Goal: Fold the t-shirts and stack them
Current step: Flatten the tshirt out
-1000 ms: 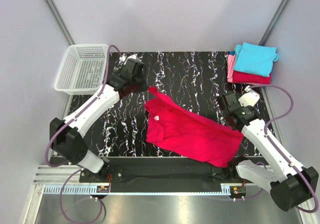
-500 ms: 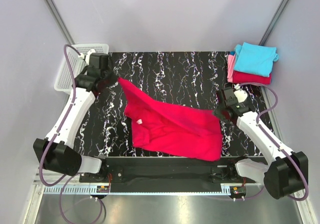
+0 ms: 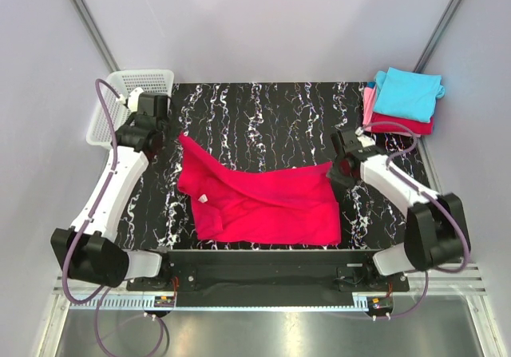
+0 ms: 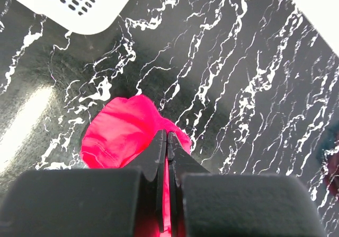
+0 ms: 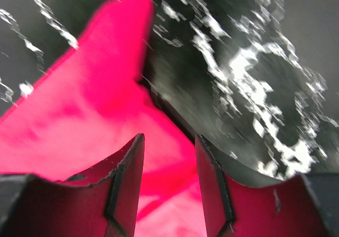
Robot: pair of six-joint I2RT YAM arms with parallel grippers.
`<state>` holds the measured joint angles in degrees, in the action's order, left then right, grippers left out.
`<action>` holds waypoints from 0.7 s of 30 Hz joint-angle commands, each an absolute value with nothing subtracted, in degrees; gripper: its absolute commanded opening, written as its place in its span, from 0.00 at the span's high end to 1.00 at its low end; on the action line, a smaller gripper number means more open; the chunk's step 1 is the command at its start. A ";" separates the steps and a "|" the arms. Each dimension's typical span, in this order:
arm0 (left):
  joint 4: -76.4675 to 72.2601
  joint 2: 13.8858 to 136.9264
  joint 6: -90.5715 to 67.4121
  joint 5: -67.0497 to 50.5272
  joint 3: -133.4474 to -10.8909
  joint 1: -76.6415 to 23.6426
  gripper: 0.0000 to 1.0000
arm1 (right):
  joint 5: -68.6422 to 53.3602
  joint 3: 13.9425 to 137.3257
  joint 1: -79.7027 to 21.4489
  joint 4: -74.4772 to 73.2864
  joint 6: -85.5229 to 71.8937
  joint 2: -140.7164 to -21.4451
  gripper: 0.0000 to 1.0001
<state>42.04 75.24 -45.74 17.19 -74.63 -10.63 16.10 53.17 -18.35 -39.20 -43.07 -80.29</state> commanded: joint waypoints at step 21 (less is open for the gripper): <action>41.48 71.19 -41.31 15.91 -77.25 -9.41 1.00 | 21.70 70.57 -16.44 -29.96 -34.98 -102.05 1.00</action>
